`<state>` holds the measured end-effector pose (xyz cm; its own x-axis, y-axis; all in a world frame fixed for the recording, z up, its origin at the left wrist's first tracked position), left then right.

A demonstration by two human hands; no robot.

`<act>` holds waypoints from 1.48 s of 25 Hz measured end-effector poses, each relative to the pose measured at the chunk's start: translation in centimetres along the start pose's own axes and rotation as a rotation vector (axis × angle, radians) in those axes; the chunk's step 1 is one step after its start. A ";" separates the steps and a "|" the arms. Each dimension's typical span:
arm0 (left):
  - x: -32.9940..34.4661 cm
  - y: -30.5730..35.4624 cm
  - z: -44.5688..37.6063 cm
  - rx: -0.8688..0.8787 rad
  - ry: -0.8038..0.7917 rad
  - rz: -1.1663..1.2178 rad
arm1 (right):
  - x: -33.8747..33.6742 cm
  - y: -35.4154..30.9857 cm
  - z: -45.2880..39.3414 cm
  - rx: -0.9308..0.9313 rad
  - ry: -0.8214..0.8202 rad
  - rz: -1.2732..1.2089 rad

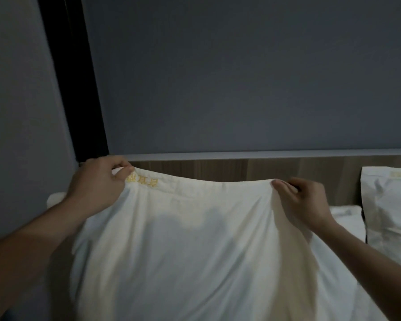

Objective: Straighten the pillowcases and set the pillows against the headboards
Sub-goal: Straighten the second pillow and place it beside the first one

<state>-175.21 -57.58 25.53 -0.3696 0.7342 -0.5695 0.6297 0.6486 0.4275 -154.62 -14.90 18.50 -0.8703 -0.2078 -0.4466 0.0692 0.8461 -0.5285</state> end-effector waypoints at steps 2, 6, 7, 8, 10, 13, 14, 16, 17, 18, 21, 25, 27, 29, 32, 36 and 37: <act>1.3 0.9 -0.8 0.022 -0.019 0.014 | -0.8 0.9 -1.4 -0.004 0.016 0.031; 5.6 1.3 -1.5 0.014 -0.109 0.017 | -1.3 3.1 -3.4 0.044 0.013 0.068; 6.8 1.4 -1.7 -0.007 -0.138 0.029 | -1.2 3.7 -3.9 0.059 0.009 0.084; 7.9 1.6 -2.0 -0.019 -0.155 0.037 | -1.0 4.3 -4.5 0.073 0.004 0.104; 9.8 2.1 -3.0 -0.028 -0.166 0.043 | -0.1 5.7 -5.8 0.107 -0.006 0.150; 12.0 2.1 -5.1 -0.053 -0.179 -0.016 | 1.5 6.9 -7.6 0.131 -0.006 0.196; 12.4 1.8 -5.8 -0.064 -0.181 -0.043 | 2.1 7.0 -8.1 0.131 -0.003 0.203; 13.1 1.3 -6.8 -0.069 -0.177 -0.100 | 3.0 6.9 -9.0 0.137 0.016 0.212; 13.3 1.1 -7.1 -0.060 -0.167 -0.131 | 3.4 6.8 -9.4 0.135 0.019 0.215; 13.5 0.9 -7.3 -0.041 -0.154 -0.167 | 4.0 7.0 -9.6 0.133 0.011 0.217; 14.7 0.7 -7.1 0.081 -0.167 -0.280 | 6.0 8.3 -9.2 0.112 -0.049 0.250; 16.2 0.8 -6.9 0.172 -0.158 -0.352 | 6.9 10.0 -8.9 0.112 -0.089 0.398; 16.7 0.8 -6.9 0.169 -0.159 -0.367 | 6.8 9.9 -9.1 0.107 -0.095 0.425; 17.0 0.7 -6.7 0.142 -0.161 -0.329 | 6.7 9.7 -8.9 0.102 -0.105 0.425; 16.8 0.3 -6.1 0.120 -0.148 -0.226 | 6.6 10.4 -8.0 0.112 -0.137 0.369; 16.1 1.3 -4.6 0.133 -0.154 -0.166 | 5.4 12.0 -6.4 0.043 -0.153 0.367; 16.1 1.4 -4.2 0.139 -0.187 -0.193 | 5.0 12.5 -6.1 0.039 -0.165 0.356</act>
<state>-183.15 -44.00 19.97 -0.3678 0.5419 -0.7557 0.6520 0.7297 0.2059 -161.05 -2.38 14.08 -0.6984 0.0163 -0.7156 0.3740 0.8607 -0.3454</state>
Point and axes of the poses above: each hand's wrist, its own z-axis away from the middle knuckle, its own x-axis out of the palm, y = z × x, the point moved 6 cm from there along -z, towards the middle knuckle, and after that the axes turned 4 degrees about y, right-handed, at the moved point
